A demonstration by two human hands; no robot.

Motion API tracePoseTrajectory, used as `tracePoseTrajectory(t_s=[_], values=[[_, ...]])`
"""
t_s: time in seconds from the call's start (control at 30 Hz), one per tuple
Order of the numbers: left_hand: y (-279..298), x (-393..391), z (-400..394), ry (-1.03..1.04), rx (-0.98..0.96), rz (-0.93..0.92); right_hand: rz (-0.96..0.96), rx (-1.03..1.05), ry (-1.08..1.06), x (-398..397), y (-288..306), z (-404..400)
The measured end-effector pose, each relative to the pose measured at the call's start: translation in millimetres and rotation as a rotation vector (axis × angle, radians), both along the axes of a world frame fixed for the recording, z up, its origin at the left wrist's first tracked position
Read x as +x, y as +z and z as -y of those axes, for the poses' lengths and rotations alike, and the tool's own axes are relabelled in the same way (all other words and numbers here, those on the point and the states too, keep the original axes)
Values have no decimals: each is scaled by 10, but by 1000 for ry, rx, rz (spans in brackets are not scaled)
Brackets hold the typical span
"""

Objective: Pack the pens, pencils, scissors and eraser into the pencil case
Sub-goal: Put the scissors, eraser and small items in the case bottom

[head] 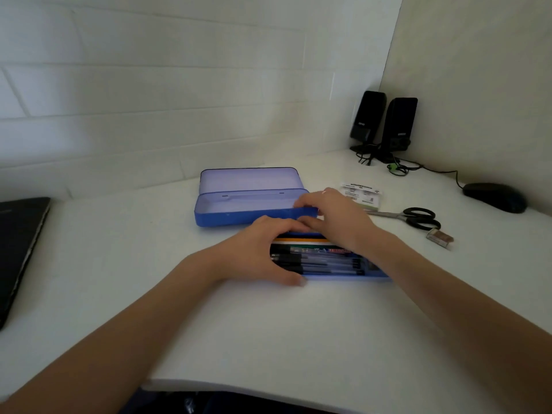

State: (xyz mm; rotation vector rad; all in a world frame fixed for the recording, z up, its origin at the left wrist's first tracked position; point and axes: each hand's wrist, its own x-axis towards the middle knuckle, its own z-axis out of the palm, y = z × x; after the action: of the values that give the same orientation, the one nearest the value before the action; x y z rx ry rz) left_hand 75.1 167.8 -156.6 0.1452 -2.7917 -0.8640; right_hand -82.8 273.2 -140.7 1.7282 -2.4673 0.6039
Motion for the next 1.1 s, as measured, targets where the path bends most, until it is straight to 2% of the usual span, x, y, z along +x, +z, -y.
tracePoseTrajectory(t_s=[0.1,0.27,0.47,0.57,0.7,0.87,1.1], values=[[-14,29,16,27,-36,-3,-53,-46,-119,60,-36,82],[-21,79,118,128,-149,31,-90,-243,-242,136,11,-1],[8,184,349,422,-174,79,6,-378,-280,101,189,-356],[2,212,431,620,-151,118,21,-368,-267,193,170,-552],[-7,278,482,793,-141,78,63,-310,-231,313,7,-756],[16,292,528,866,-182,79,141,-210,-221,396,-164,-891],[-1,304,593,879,-173,129,285,-202,-165,313,-171,-1028]])
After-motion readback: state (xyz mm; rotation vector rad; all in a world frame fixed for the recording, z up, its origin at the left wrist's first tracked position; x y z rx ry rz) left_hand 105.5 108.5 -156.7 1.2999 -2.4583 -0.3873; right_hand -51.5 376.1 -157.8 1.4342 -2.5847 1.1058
